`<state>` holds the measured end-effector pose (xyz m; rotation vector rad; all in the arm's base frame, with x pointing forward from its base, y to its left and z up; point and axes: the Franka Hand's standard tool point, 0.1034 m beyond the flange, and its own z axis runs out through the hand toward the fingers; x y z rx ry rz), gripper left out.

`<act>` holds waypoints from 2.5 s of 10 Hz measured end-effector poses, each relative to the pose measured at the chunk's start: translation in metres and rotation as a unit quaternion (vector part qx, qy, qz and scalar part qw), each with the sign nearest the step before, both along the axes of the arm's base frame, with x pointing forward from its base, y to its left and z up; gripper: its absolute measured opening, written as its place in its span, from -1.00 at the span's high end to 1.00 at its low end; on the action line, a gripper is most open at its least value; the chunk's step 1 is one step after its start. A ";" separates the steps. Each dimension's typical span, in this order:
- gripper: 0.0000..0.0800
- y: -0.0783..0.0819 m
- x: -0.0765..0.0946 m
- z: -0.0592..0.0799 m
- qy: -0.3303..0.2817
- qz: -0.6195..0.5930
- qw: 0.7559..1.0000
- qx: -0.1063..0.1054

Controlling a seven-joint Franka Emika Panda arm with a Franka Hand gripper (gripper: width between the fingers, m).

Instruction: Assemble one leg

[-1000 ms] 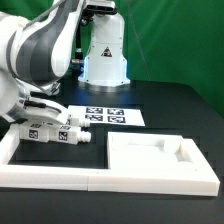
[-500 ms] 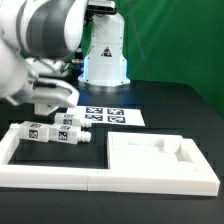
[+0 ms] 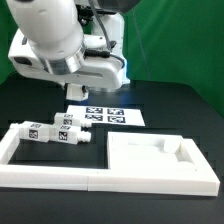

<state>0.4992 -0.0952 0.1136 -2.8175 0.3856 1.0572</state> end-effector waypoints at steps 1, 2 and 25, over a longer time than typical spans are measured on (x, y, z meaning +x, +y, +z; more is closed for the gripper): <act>0.29 0.002 0.001 0.003 -0.038 0.001 0.999 -0.007; 0.29 0.004 0.001 0.004 -0.060 0.001 0.998 -0.016; 0.29 0.198 0.123 0.025 -0.596 0.069 0.795 -0.094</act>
Offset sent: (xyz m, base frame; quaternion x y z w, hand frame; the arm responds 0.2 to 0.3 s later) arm 0.0553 0.0535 0.0475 -0.0126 0.1633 -0.0464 0.9854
